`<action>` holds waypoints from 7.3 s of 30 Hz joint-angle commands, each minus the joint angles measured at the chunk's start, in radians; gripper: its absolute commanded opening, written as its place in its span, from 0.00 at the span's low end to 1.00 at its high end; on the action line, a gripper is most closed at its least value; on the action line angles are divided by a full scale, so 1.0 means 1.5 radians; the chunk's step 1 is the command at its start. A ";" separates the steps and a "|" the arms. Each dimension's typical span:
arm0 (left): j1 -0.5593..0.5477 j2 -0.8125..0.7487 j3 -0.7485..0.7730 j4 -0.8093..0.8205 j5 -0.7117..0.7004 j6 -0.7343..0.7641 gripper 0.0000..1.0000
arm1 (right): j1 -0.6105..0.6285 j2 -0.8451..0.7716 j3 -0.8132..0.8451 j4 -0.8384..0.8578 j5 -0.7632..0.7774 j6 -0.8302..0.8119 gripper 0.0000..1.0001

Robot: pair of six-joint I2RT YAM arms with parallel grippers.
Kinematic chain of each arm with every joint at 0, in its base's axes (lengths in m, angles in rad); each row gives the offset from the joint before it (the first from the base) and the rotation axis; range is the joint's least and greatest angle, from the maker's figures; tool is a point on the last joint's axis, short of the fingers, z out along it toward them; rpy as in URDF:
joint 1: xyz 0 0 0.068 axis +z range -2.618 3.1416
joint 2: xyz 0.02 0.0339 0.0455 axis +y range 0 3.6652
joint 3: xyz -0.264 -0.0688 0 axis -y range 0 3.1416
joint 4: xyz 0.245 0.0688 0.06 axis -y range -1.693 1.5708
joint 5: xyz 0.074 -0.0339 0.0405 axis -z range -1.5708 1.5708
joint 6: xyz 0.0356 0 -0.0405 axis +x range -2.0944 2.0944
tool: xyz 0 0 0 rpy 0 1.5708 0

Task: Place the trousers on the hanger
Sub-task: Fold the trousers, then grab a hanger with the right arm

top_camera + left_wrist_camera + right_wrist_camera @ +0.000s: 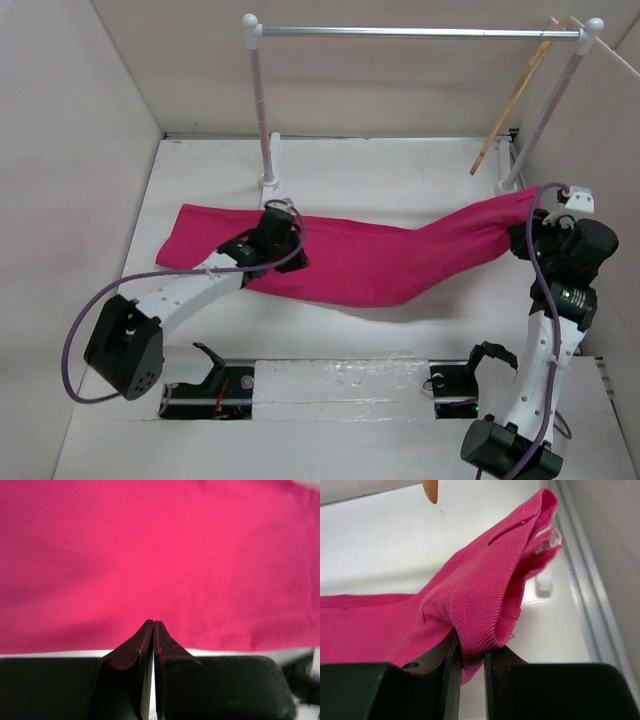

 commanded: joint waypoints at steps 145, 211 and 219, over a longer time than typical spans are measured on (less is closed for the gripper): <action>-0.106 -0.025 0.198 0.026 -0.133 0.060 0.06 | 0.264 0.466 0.665 -0.032 0.199 -0.073 0.76; -0.192 0.029 0.169 0.011 -0.119 0.047 0.32 | 0.244 0.570 0.380 0.691 -0.171 0.402 0.27; -0.192 0.051 0.319 -0.004 -0.101 0.070 0.40 | 0.231 0.514 0.377 0.678 -0.189 0.396 0.12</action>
